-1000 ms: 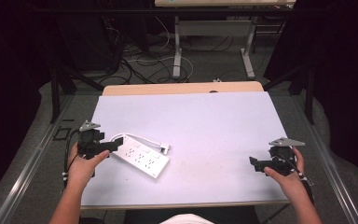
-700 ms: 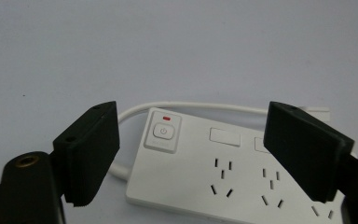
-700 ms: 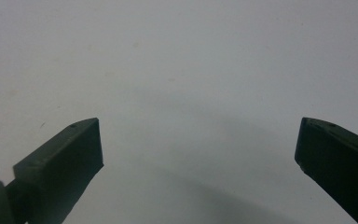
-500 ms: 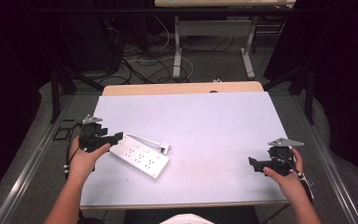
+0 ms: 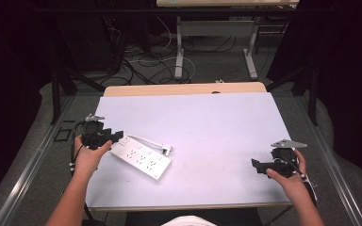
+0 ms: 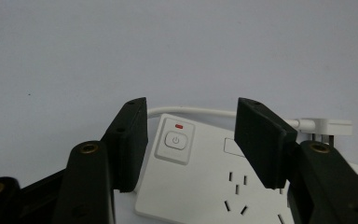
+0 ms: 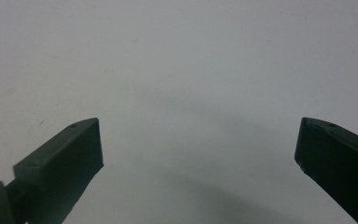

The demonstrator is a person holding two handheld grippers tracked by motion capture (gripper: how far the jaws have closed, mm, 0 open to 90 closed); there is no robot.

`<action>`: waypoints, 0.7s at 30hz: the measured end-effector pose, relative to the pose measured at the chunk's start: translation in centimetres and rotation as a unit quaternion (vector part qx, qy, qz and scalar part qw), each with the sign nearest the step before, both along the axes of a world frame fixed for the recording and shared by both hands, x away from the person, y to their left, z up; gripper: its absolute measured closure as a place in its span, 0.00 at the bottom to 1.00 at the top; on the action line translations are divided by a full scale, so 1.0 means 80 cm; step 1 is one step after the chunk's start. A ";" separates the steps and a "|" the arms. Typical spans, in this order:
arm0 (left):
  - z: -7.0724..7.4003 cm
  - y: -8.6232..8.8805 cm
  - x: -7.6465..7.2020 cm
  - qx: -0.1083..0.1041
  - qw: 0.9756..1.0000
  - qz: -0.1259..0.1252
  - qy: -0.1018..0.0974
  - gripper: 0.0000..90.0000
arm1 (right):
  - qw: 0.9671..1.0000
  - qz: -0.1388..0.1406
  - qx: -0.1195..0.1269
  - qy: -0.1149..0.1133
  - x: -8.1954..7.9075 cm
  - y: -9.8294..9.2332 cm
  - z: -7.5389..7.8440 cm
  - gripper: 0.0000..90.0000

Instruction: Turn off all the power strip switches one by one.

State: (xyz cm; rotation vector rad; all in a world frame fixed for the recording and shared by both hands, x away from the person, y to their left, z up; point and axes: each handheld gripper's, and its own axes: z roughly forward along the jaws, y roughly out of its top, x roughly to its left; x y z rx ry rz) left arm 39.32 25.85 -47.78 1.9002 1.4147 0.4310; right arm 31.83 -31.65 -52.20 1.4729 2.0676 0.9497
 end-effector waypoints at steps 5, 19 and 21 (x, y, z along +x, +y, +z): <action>-0.004 0.000 0.005 0.002 1.000 0.004 0.007 0.54 | 1.000 0.000 -0.001 0.002 0.000 0.000 -0.001 0.00; -0.015 -0.003 0.021 0.025 0.998 0.018 0.055 0.81 | 1.000 0.000 -0.004 0.005 0.001 0.000 -0.003 0.00; -0.016 -0.004 0.022 0.028 0.998 0.020 0.058 0.86 | 1.000 0.001 -0.005 0.004 0.001 -0.001 -0.003 0.00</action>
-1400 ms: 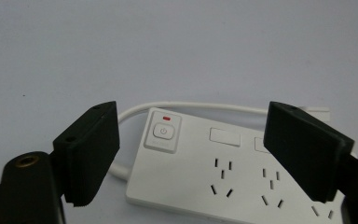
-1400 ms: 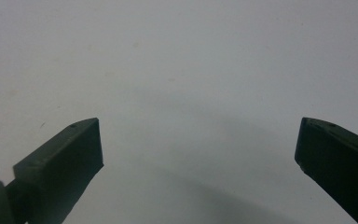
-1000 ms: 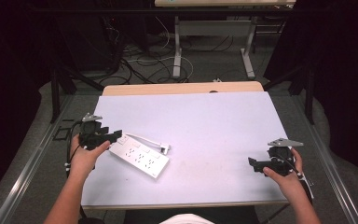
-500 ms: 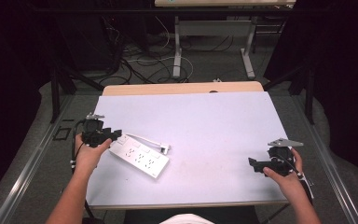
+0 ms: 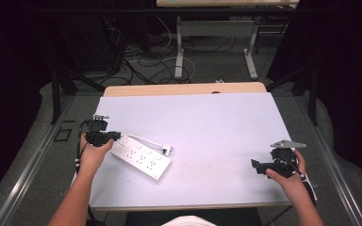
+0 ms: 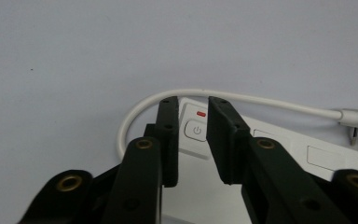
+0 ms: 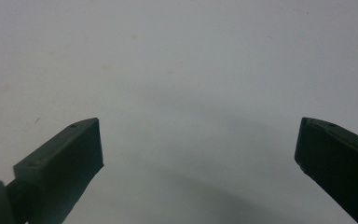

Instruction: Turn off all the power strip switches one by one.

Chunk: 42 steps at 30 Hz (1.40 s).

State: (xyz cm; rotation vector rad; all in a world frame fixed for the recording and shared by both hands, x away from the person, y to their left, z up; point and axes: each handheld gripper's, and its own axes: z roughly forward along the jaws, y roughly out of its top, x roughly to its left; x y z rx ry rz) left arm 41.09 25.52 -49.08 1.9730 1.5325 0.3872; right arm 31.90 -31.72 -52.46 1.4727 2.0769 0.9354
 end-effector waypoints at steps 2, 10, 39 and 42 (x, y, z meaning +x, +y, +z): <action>-0.002 -0.002 0.002 0.008 1.000 0.000 0.001 0.90 | 1.000 0.000 0.000 0.001 0.000 0.000 0.000 0.00; -0.007 -0.004 0.006 0.015 1.000 -0.007 0.010 1.00 | 1.000 -0.002 0.001 0.003 0.000 0.001 -0.001 0.00; -0.033 -0.021 0.022 0.019 0.999 -0.018 0.042 1.00 | 1.000 0.001 -0.001 0.003 0.000 0.002 -0.002 0.00; -0.033 -0.022 0.022 0.024 0.999 -0.020 0.043 1.00 | 1.000 0.000 0.000 0.004 0.000 0.002 -0.002 0.00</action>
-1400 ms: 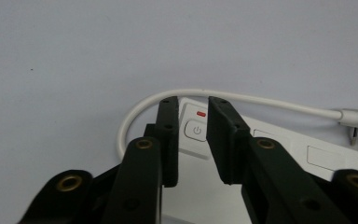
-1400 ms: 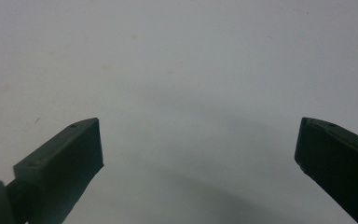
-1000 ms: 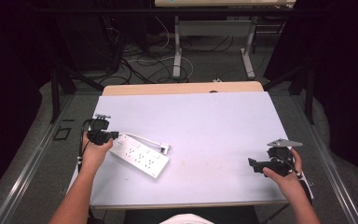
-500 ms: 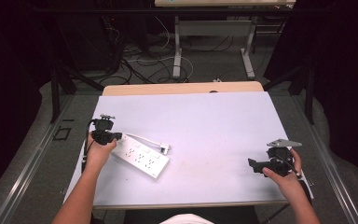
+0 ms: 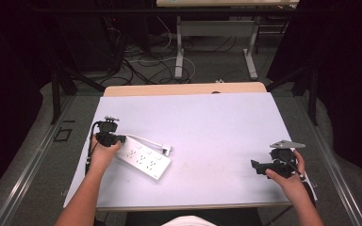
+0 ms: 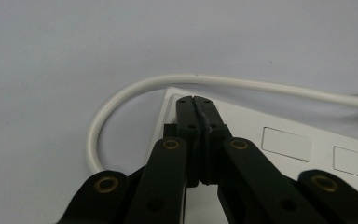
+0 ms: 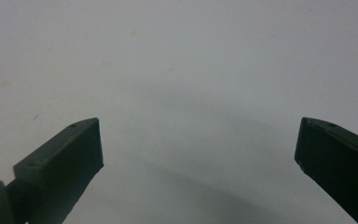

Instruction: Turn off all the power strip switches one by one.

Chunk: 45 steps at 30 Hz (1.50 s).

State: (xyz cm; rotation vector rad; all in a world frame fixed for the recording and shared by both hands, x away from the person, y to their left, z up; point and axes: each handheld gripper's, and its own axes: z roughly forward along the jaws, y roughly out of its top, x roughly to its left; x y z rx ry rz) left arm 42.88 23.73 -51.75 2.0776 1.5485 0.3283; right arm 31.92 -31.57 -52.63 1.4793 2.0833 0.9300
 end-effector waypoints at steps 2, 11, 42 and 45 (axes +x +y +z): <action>-0.001 -0.002 0.000 0.007 1.000 -0.003 0.001 1.00 | 1.000 0.005 -0.004 -0.001 0.000 0.000 -0.001 0.00; 0.002 -0.007 0.001 0.028 1.000 -0.011 0.008 1.00 | 1.000 0.003 -0.004 0.001 0.000 0.002 -0.002 0.00; 0.003 -0.002 0.005 0.011 1.000 -0.004 0.006 1.00 | 1.000 0.003 -0.003 0.003 0.001 0.002 -0.003 0.00; 0.003 -0.001 0.004 0.009 1.000 -0.002 0.008 1.00 | 1.000 0.005 -0.003 0.003 0.001 0.002 -0.003 0.00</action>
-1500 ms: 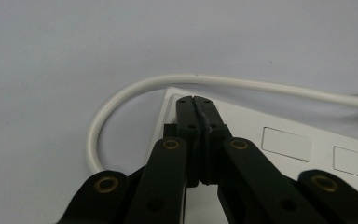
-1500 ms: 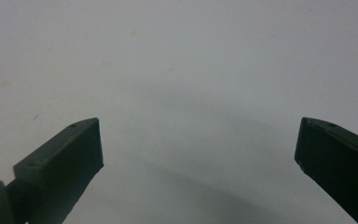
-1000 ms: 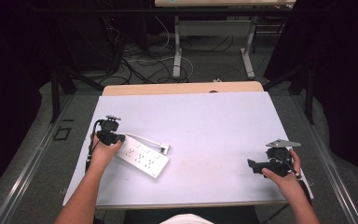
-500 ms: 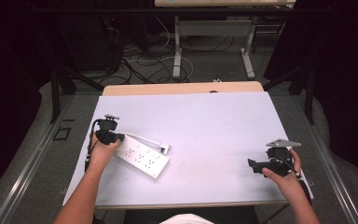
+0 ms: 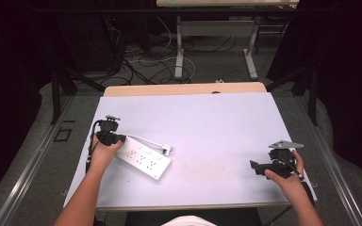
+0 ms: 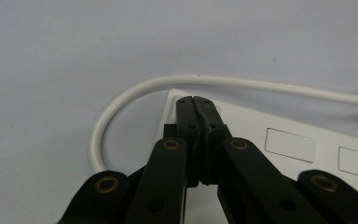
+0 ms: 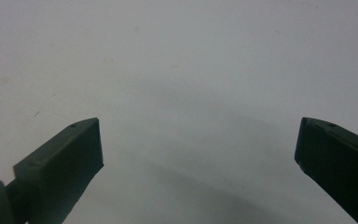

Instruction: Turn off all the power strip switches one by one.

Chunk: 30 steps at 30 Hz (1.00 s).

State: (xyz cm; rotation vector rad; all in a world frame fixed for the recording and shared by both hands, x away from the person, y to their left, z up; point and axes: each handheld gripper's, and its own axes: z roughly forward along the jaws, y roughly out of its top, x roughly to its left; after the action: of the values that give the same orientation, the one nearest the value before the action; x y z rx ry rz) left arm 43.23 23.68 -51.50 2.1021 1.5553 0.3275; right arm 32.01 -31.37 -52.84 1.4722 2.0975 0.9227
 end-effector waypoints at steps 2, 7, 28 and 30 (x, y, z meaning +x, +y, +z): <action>0.000 0.001 0.000 -0.003 1.000 0.000 -0.003 1.00 | 1.000 -0.001 0.001 0.000 0.000 0.000 0.000 0.00; 0.001 0.000 -0.002 -0.005 1.000 0.004 -0.004 1.00 | 1.000 -0.001 0.000 0.000 0.000 0.000 0.000 0.00; 0.006 -0.028 -0.019 -0.025 0.999 -0.043 -0.006 1.00 | 1.000 0.001 0.000 0.000 0.000 0.000 0.000 0.00; 0.006 -0.030 -0.020 -0.027 0.999 -0.045 -0.006 1.00 | 1.000 0.001 0.000 0.000 0.000 0.000 0.000 0.00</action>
State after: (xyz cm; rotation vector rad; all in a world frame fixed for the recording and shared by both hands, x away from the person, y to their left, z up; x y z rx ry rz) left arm 41.62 21.27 -51.01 2.1174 1.4412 0.2621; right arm 31.97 -31.41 -52.83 1.4719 2.0992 0.9233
